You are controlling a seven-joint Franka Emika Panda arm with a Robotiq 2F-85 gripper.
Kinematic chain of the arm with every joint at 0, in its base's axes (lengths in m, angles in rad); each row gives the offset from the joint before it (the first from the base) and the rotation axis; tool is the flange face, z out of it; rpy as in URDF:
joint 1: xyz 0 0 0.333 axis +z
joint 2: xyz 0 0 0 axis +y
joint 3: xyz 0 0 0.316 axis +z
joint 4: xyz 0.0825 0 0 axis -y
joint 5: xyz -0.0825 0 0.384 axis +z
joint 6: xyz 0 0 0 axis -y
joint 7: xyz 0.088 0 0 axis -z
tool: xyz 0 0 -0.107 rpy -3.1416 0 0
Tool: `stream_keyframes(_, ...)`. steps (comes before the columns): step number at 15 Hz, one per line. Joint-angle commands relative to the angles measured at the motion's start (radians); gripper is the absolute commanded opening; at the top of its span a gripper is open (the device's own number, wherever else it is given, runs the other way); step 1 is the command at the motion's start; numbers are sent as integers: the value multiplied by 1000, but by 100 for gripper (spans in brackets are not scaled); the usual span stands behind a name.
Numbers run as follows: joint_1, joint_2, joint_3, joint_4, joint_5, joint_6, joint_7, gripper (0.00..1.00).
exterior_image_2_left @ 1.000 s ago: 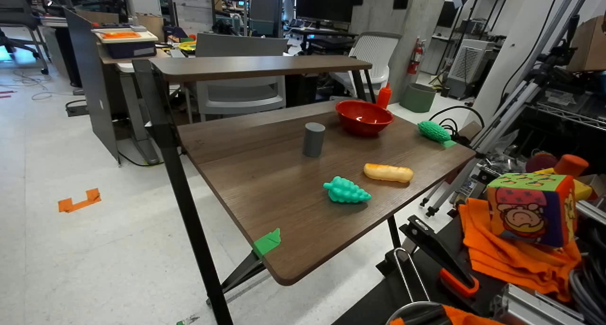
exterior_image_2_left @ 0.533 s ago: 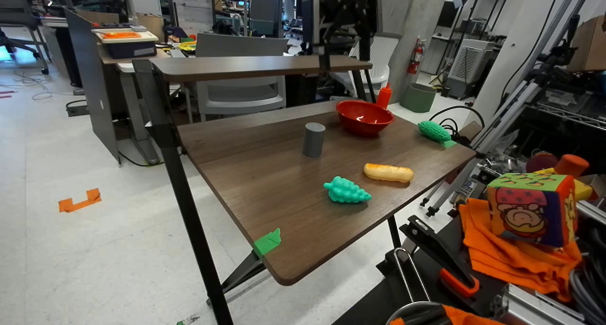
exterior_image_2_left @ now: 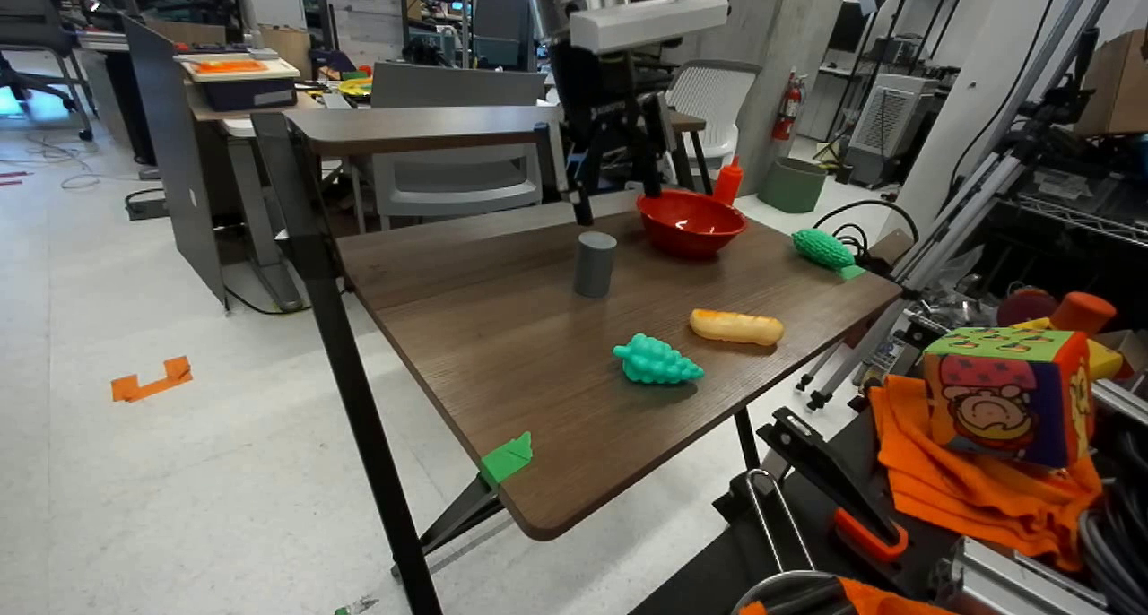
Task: Put the gray object in the bowl
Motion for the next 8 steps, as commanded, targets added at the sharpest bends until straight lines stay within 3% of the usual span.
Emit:
stream_keyframes(1,34,123,-19,144,0,-85,-10,100)
stream_keyframes(7,52,238,-30,259,1,-131,-10,97)
stream_keyframes(8,53,248,-32,275,3,-130,-7,74)
